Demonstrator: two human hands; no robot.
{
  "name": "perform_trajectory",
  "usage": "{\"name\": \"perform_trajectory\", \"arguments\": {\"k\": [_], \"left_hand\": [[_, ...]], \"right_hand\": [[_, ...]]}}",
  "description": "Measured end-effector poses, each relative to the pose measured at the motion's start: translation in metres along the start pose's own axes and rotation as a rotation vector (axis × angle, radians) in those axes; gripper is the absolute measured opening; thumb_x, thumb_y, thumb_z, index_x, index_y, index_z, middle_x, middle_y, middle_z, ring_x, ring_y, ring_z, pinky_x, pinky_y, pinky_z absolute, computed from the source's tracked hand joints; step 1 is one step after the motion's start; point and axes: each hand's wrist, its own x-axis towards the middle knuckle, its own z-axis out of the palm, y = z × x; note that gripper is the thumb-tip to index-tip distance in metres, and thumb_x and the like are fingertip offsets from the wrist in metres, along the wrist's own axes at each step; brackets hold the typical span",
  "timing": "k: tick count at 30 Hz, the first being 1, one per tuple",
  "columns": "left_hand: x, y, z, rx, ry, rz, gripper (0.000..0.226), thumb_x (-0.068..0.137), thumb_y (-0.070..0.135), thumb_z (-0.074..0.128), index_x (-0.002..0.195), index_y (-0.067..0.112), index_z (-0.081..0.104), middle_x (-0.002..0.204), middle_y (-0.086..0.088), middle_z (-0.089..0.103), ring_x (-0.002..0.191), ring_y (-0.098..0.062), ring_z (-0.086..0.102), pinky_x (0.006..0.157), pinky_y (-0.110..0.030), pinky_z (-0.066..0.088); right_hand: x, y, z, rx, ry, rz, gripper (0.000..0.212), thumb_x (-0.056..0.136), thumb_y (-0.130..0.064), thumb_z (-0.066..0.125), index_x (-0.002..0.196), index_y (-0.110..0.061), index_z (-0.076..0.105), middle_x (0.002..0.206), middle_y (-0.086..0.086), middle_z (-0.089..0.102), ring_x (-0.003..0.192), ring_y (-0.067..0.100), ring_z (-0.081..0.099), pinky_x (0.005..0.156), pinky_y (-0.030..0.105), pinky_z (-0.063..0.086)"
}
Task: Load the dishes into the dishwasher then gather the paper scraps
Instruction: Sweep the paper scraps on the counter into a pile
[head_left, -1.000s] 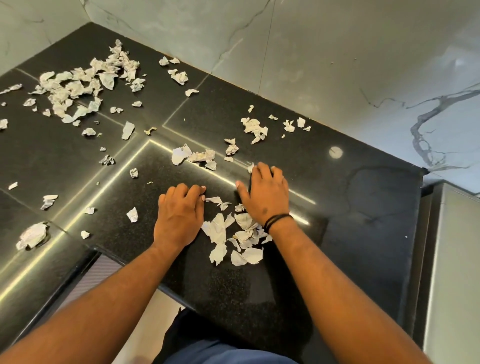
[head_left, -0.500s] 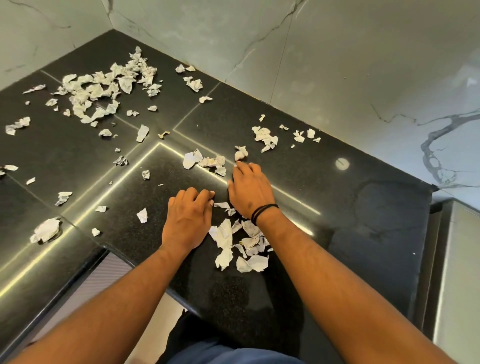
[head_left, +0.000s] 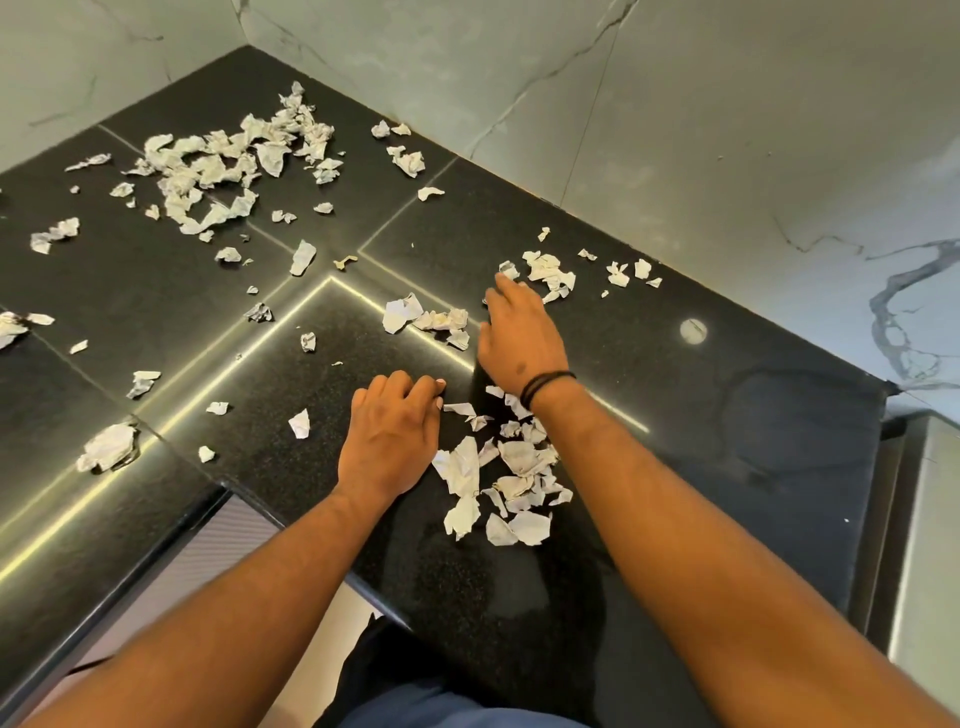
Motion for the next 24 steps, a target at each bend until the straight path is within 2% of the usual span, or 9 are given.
{"name": "perform_trajectory", "arguments": {"k": [4,9,12,14,15,17,21,22,24], "left_hand": [[-0.001,0.0,-0.001,-0.018,0.002,-0.002,0.015,0.1,0.028,0.055,0.106,0.018,0.065,0.083,0.0,0.047,0.075,-0.021,0.044,0.069,-0.038,0.037],[-0.002,-0.001,0.001,-0.03,0.007,0.0,0.011,0.099,0.026,0.059,0.107,0.019,0.064,0.083,0.001,0.045,0.075,-0.022,0.044,0.069,-0.039,0.038],[0.0,0.0,0.001,-0.027,-0.001,0.0,0.011,0.099,0.026,0.058,0.106,0.019,0.063,0.083,0.0,0.044,0.074,-0.022,0.043,0.068,-0.04,0.037],[0.0,0.0,0.0,-0.025,-0.004,0.002,0.01,0.1,0.026,0.057,0.104,0.019,0.062,0.082,0.0,0.043,0.074,-0.022,0.042,0.068,-0.04,0.037],[-0.001,0.0,0.0,-0.026,-0.001,0.003,0.011,0.101,0.027,0.055,0.103,0.019,0.061,0.082,0.0,0.043,0.074,-0.022,0.042,0.068,-0.04,0.038],[-0.001,-0.001,0.0,-0.023,0.004,0.003,0.015,0.102,0.029,0.05,0.102,0.018,0.061,0.082,0.0,0.043,0.074,-0.022,0.042,0.068,-0.041,0.038],[0.001,0.001,0.001,-0.021,0.0,-0.002,0.02,0.101,0.031,0.048,0.103,0.018,0.063,0.082,0.0,0.045,0.074,-0.022,0.043,0.069,-0.041,0.039],[0.001,0.001,0.001,-0.021,-0.001,-0.006,0.019,0.102,0.03,0.049,0.103,0.018,0.064,0.083,0.0,0.045,0.074,-0.022,0.043,0.069,-0.041,0.039],[0.0,0.001,0.001,-0.024,0.0,-0.013,0.015,0.102,0.028,0.052,0.103,0.018,0.064,0.083,0.0,0.045,0.074,-0.022,0.043,0.07,-0.041,0.039]], "right_hand": [[0.024,0.006,0.01,-0.121,-0.19,-0.023,0.053,0.095,-0.01,0.046,0.147,-0.002,0.039,0.163,0.013,0.022,0.151,0.034,0.019,0.121,0.046,0.026],[-0.044,-0.005,0.022,-0.052,-0.118,-0.016,0.057,0.09,-0.003,0.046,0.146,-0.001,0.041,0.159,0.013,0.032,0.15,0.032,0.021,0.122,0.044,0.025],[-0.066,-0.006,0.015,-0.05,-0.059,-0.041,0.032,0.091,-0.009,0.049,0.12,-0.007,0.063,0.132,0.008,0.058,0.124,0.028,0.048,0.103,0.042,0.046],[-0.053,-0.008,0.008,0.003,0.06,-0.005,0.02,0.094,-0.01,0.049,0.105,-0.008,0.065,0.11,0.007,0.062,0.101,0.024,0.051,0.086,0.04,0.051],[-0.041,-0.007,0.007,0.036,0.12,0.013,0.02,0.094,-0.009,0.05,0.107,-0.007,0.065,0.109,0.008,0.06,0.098,0.024,0.051,0.084,0.04,0.052],[-0.011,-0.002,0.003,0.06,0.164,0.032,0.03,0.092,-0.003,0.052,0.121,-0.004,0.06,0.122,0.012,0.055,0.102,0.028,0.052,0.087,0.042,0.053],[0.038,0.012,-0.003,-0.054,-0.084,0.095,0.054,0.092,-0.006,0.049,0.145,-0.007,0.038,0.158,0.009,0.026,0.123,0.039,0.046,0.099,0.05,0.047],[0.044,0.017,-0.002,-0.115,-0.136,0.095,0.058,0.094,-0.007,0.047,0.149,-0.008,0.033,0.162,0.007,0.02,0.125,0.04,0.044,0.101,0.051,0.046],[0.042,0.023,0.001,-0.196,-0.163,0.066,0.055,0.096,-0.008,0.044,0.15,-0.009,0.032,0.159,0.008,0.025,0.124,0.04,0.045,0.098,0.051,0.047]]}}
